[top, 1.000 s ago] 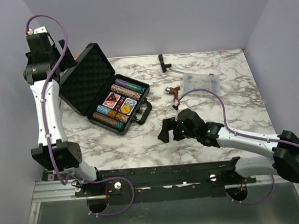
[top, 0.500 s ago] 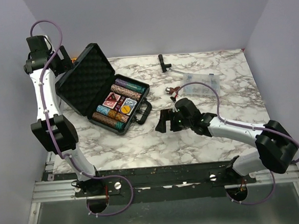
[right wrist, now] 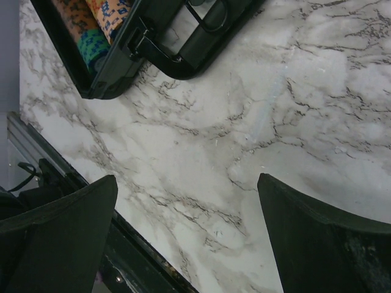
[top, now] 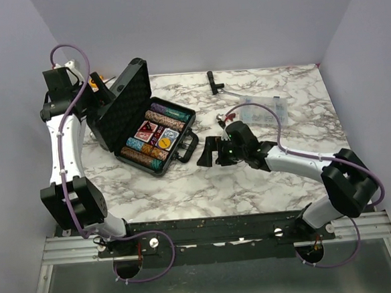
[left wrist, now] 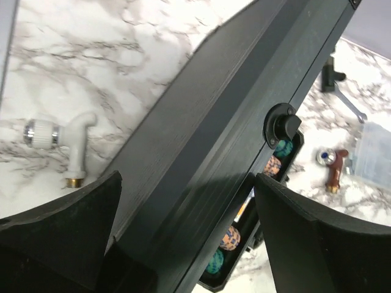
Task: Pack up texas hold em set
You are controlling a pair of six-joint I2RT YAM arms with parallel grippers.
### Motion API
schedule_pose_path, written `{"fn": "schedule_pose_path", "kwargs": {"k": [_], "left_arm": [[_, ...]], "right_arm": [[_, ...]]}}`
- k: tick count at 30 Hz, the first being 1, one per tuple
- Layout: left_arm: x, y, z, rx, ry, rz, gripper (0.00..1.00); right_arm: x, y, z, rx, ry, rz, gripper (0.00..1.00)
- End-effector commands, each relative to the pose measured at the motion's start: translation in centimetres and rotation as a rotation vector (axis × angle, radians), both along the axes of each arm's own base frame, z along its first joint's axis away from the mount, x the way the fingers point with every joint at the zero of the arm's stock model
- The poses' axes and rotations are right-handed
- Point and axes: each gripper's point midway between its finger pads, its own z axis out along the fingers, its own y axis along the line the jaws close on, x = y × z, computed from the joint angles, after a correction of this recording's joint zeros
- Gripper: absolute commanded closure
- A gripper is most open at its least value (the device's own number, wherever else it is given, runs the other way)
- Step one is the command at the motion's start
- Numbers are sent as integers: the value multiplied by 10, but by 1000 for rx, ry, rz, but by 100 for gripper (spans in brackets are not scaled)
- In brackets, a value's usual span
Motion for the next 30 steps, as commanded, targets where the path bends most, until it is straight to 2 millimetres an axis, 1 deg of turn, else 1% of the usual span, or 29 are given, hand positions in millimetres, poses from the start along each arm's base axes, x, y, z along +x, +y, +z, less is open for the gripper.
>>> {"fn": "schedule_pose_path", "kwargs": {"k": [1, 2, 5, 7, 10, 13, 16, 18, 21, 23, 25, 28, 29, 30], "left_arm": [[-41, -36, -17, -128, 70, -84, 12], [-46, -43, -19, -158, 70, -101, 12], [-64, -75, -14, -269, 39, -190, 12], [-78, -98, -19, -348, 36, -243, 12], [-101, -127, -24, -434, 32, -308, 12], [-125, -144, -28, -471, 34, -351, 12], [-138, -148, -25, -462, 9, -366, 12], [-136, -146, -24, -443, 2, -362, 12], [-122, -149, -21, -467, 7, -392, 15], [-107, -151, -21, -482, 21, -406, 21], [-88, -154, -25, -485, 38, -409, 27], [-64, -167, -30, -498, 73, -446, 33], [-58, -173, -37, -503, 103, -466, 34], [-54, -181, -39, -507, 122, -502, 37]], "right_arm": [[17, 14, 14, 64, -3, -10, 0], [21, 15, 15, 76, 6, -23, 0], [33, 17, 15, 130, 52, -51, 0], [42, 17, 13, 166, 86, -76, 0], [55, 19, 7, 188, 111, -94, 0], [66, 23, 0, 184, 124, -104, 1], [73, 32, -7, 204, 146, -95, 1], [76, 38, -13, 217, 162, -83, 3], [81, 45, -22, 240, 196, -92, 9], [84, 50, -25, 264, 214, -90, 15], [86, 55, -26, 298, 227, -88, 21], [88, 57, -29, 330, 244, -98, 32], [88, 58, -29, 341, 247, -97, 35], [88, 58, -30, 348, 252, -96, 38]]}}
